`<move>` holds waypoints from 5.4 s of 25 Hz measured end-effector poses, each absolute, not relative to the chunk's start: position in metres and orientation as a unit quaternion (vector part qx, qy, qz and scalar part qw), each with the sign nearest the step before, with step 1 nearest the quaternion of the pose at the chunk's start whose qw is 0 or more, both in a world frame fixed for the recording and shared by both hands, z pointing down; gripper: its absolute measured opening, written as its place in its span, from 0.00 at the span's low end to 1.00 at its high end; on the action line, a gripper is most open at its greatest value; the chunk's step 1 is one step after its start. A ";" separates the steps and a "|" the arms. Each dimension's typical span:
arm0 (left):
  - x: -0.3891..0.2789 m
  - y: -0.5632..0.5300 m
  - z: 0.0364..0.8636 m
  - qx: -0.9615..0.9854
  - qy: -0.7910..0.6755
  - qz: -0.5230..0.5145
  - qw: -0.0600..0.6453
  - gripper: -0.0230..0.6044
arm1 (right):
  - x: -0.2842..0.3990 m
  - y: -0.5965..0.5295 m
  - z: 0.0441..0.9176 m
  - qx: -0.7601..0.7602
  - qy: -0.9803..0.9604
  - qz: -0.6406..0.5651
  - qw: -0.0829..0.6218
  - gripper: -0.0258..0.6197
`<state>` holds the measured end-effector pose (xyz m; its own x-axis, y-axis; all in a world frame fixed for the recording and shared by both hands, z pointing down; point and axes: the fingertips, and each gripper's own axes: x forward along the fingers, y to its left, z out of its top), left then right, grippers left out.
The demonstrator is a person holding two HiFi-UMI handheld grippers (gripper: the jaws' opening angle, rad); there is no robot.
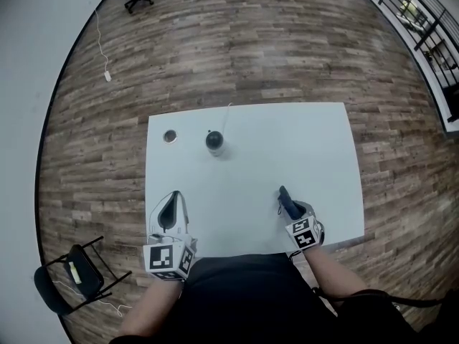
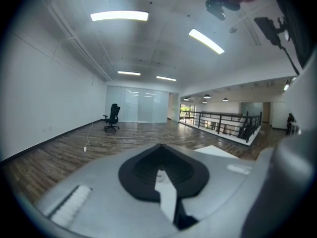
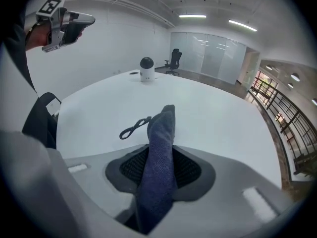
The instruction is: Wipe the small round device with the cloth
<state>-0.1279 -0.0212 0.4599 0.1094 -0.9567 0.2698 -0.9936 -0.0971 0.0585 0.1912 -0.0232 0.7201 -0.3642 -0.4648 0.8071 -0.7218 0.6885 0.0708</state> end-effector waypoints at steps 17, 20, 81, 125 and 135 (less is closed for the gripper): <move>-0.142 -0.021 0.466 0.733 -0.666 0.058 0.126 0.05 | 0.138 -0.058 0.651 0.396 -0.851 0.131 0.318 0.20; -0.147 -0.021 0.465 0.732 -0.668 0.056 0.122 0.05 | 0.127 -0.067 0.640 0.395 -0.855 0.124 0.310 0.20; -0.215 0.003 0.496 0.665 -0.722 0.076 0.174 0.05 | -0.037 -0.192 0.605 0.297 -0.889 -0.018 0.347 0.20; -0.225 0.027 0.485 0.649 -0.740 0.082 0.159 0.05 | -0.002 -0.233 0.619 0.373 -0.865 0.052 0.331 0.20; -0.222 0.034 0.486 0.646 -0.742 0.081 0.161 0.05 | -0.023 -0.221 0.617 0.336 -0.877 0.044 0.341 0.20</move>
